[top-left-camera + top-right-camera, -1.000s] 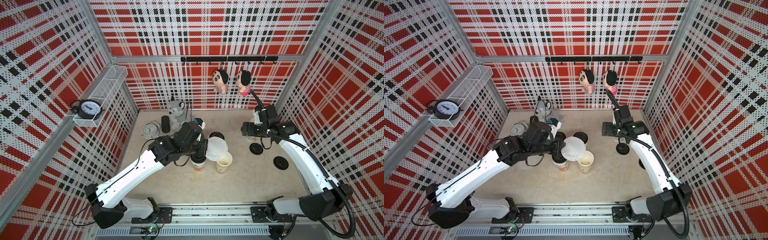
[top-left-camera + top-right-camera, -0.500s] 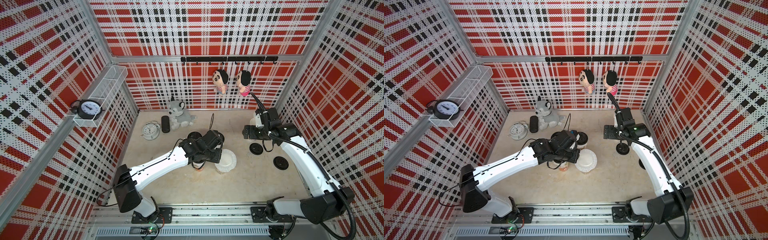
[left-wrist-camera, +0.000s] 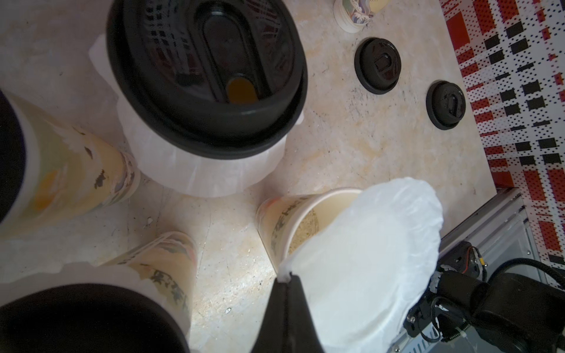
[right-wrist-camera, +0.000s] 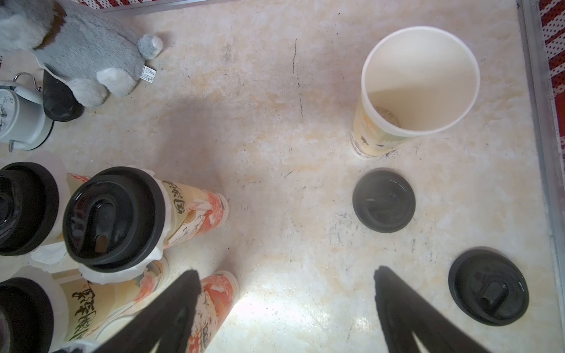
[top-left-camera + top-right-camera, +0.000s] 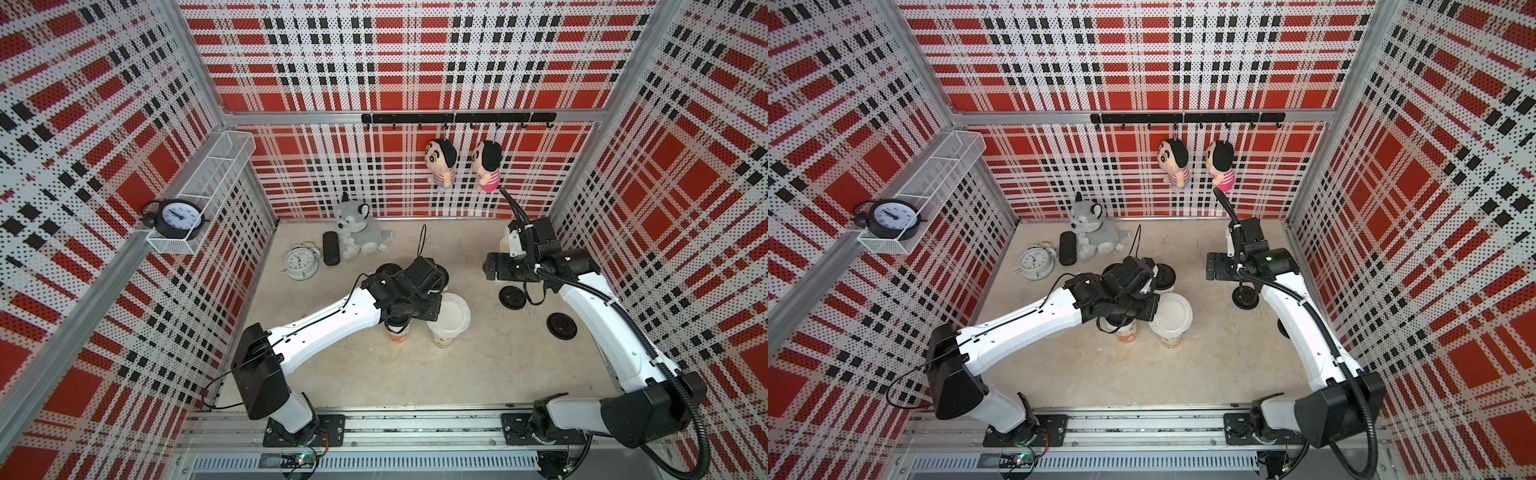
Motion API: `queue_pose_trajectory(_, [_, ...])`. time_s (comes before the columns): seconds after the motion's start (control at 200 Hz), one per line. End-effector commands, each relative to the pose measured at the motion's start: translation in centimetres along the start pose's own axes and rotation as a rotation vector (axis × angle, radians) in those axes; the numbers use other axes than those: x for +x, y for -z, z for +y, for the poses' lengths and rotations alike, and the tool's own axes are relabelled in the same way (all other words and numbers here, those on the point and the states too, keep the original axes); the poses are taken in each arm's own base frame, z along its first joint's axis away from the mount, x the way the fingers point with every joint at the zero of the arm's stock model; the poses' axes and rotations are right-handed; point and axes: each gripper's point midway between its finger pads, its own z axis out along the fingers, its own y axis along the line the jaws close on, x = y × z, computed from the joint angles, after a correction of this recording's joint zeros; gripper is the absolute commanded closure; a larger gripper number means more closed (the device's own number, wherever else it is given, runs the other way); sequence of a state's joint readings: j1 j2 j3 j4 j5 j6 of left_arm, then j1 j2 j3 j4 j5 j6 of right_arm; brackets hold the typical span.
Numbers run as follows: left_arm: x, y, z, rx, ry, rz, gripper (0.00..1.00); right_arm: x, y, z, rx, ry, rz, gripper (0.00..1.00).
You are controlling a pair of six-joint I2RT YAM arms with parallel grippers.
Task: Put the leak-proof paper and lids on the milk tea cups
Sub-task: Place the leak-proof paper at the cup.
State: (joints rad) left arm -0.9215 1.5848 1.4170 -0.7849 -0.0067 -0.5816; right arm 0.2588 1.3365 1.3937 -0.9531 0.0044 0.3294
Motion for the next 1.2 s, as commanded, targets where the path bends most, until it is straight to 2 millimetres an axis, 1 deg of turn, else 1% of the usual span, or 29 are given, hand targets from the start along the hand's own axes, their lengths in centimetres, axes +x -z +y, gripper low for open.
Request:
queue_pose_trajectory(0.0, [-1.42, 0.33, -0.74, 0.023, -0.014, -0.031, 1.0, -0.23, 0.19, -0.17, -0.004, 0.008, -0.017, 0.07])
queue_pose_trajectory(0.065, [-1.54, 0.29, -0.68, 0.022, -0.015, -0.031, 1.0, -0.19, 0.15, -0.18, -0.004, 0.009, -0.016, 0.07])
queue_pose_trajectory(0.155, [-1.75, 0.32, -0.69, 0.024, -0.014, -0.033, 0.97, -0.16, 0.11, -0.17, -0.004, 0.009, -0.015, 0.07])
queue_pose_trajectory(0.566, [-1.79, 0.1, -0.61, 0.019, -0.017, -0.026, 0.8, -0.08, 0.11, -0.14, -0.01, 0.009, -0.016, 0.07])
queue_pose_trajectory(0.932, [-1.91, 0.84, -0.25, 0.004, -0.011, -0.035, 0.77, -0.11, 0.0, -0.03, -0.018, 0.007, -0.015, 0.07])
queue_pose_trajectory(1.147, [-2.02, 0.9, -0.18, 0.001, -0.011, -0.037, 0.55, -0.09, -0.01, -0.16, -0.01, 0.004, -0.015, 0.06])
queue_pose_trajectory(1.192, [-2.09, 0.96, -0.21, 0.001, -0.012, -0.039, 0.52, -0.09, 0.01, -0.29, -0.005, 0.002, -0.014, 0.04])
